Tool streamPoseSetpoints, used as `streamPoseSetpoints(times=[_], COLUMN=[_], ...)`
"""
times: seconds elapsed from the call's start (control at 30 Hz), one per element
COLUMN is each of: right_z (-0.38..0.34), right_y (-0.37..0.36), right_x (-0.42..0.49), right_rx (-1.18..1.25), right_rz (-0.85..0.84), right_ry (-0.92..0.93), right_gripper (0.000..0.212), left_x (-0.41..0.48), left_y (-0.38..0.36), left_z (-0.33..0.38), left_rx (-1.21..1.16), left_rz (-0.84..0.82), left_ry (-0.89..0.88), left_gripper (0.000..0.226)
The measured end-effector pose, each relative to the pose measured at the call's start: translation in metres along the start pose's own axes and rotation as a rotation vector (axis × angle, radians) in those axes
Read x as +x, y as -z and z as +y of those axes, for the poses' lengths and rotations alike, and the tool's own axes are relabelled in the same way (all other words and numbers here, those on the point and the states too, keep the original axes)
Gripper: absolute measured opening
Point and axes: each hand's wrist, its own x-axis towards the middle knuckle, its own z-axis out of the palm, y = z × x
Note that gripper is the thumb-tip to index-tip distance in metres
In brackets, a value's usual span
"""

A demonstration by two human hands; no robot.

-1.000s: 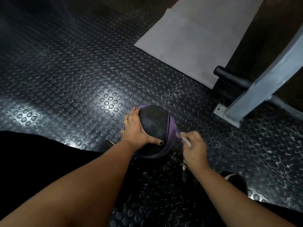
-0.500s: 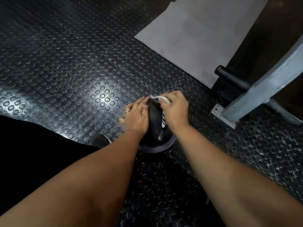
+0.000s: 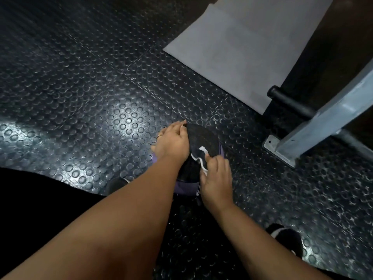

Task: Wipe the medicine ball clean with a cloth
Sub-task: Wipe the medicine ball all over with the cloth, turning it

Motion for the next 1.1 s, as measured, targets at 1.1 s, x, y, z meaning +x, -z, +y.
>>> streamPoseSetpoints(times=[1.1], right_z=[-0.008], right_y=[0.004], right_x=[0.091], right_rx=[0.046], right_rz=[0.034], right_ry=[-0.268], right_gripper=[0.017], left_x=[0.023], left_y=[-0.013], left_z=[0.027], left_rx=[0.242], left_rz=[0.017], left_ry=[-0.169], left_gripper=[0.043])
